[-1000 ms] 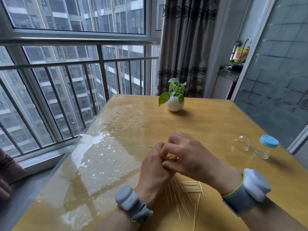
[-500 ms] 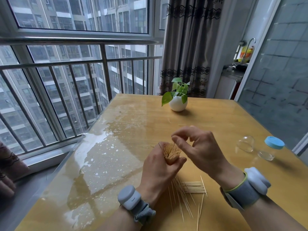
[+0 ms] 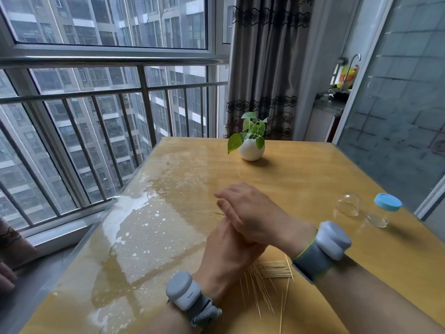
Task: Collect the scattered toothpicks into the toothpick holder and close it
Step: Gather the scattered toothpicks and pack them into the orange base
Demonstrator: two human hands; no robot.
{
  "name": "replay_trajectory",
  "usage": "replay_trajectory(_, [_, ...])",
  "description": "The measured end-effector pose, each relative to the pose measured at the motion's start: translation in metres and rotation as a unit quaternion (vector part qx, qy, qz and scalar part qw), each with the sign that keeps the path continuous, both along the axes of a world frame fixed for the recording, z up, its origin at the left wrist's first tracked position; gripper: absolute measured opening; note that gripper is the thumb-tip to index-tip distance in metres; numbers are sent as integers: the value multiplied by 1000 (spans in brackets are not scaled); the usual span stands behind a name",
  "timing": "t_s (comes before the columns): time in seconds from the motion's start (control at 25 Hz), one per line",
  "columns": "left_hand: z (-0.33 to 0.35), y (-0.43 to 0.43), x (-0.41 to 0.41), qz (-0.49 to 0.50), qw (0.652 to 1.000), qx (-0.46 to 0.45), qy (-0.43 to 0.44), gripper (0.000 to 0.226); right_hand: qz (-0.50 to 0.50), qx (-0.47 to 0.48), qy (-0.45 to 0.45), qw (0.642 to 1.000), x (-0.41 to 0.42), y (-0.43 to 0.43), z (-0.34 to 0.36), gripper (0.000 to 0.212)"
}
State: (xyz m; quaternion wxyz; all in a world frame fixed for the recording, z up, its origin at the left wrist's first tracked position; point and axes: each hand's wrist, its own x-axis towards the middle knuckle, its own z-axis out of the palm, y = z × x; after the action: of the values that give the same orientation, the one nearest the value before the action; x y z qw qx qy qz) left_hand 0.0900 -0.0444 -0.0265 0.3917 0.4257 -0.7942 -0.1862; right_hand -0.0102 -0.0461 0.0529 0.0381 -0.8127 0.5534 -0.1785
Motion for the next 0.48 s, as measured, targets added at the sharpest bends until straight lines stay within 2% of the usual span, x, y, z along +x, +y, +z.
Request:
replay_trajectory(0.12, [1, -1, 7, 6, 997, 31, 76, 32, -54, 71, 37, 995, -19, 3, 5, 41])
replay_trajectory(0.24, [2, -1, 7, 9, 996, 33, 86, 24, -59, 129, 62, 988, -19, 16, -4, 51])
replay_trajectory(0.32, [5, 3, 5, -11, 998, 35, 57, 21, -29, 175, -10, 984, -9, 22, -8, 73])
replay_trajectory(0.4, [9, 3, 10, -9, 996, 62, 56, 23, -29, 164, -124, 978, -13, 20, -5, 91])
replay_trajectory(0.44, [10, -1, 17, 4, 995, 79, 63, 29, -54, 138, -168, 975, -22, 18, -5, 89])
replay_trajectory(0.48, [10, -5, 26, 21, 994, 88, 66, 36, -95, 116, -171, 974, -34, 18, -7, 81])
